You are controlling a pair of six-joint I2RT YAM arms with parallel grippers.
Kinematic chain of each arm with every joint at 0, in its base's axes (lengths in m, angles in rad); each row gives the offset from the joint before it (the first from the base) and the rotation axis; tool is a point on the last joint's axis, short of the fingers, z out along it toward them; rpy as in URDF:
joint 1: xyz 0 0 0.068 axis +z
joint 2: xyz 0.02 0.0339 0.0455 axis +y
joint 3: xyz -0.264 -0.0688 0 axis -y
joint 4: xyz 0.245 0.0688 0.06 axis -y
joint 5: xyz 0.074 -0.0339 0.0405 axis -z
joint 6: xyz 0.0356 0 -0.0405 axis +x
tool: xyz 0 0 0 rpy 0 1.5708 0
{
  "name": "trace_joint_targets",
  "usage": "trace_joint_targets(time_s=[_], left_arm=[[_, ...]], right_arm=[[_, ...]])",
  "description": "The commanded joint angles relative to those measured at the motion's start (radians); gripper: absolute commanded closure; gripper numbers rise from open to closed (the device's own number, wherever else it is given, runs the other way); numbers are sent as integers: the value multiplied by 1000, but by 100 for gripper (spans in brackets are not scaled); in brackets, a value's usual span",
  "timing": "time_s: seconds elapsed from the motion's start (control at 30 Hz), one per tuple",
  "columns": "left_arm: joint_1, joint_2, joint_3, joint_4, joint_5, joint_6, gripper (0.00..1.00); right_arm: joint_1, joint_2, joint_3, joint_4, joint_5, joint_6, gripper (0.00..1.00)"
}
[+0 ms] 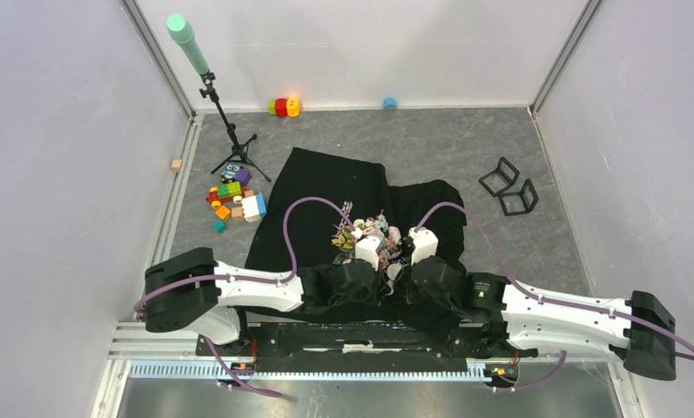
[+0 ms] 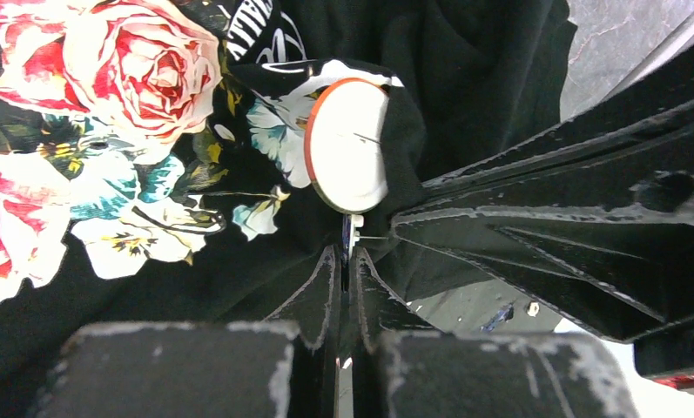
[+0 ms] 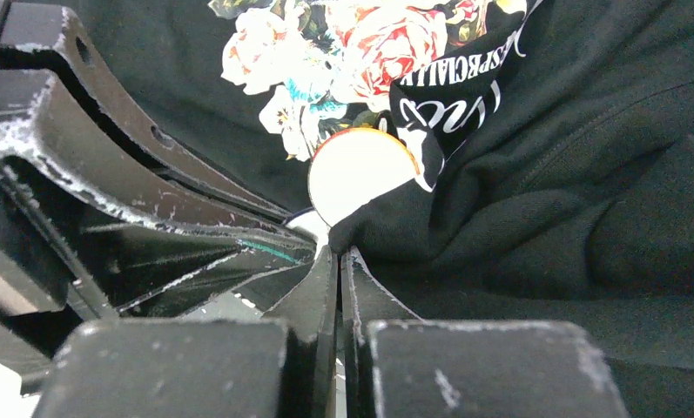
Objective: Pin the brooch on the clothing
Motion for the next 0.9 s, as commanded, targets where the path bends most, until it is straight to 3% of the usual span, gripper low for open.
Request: trace_joint_targets(time_s=[0.0,0.37,0.87], left_arm=[[-15,-21,-3,82,-8,28,98],[-23,-56,-58,161,-8,32,98],[-23,8,21,-14,-80,-43,98]], right_arm=[[8,12,6,32,7,7,100],[8,37,9,15,17,31,100],[8,-29,-1,23,41,30,100]])
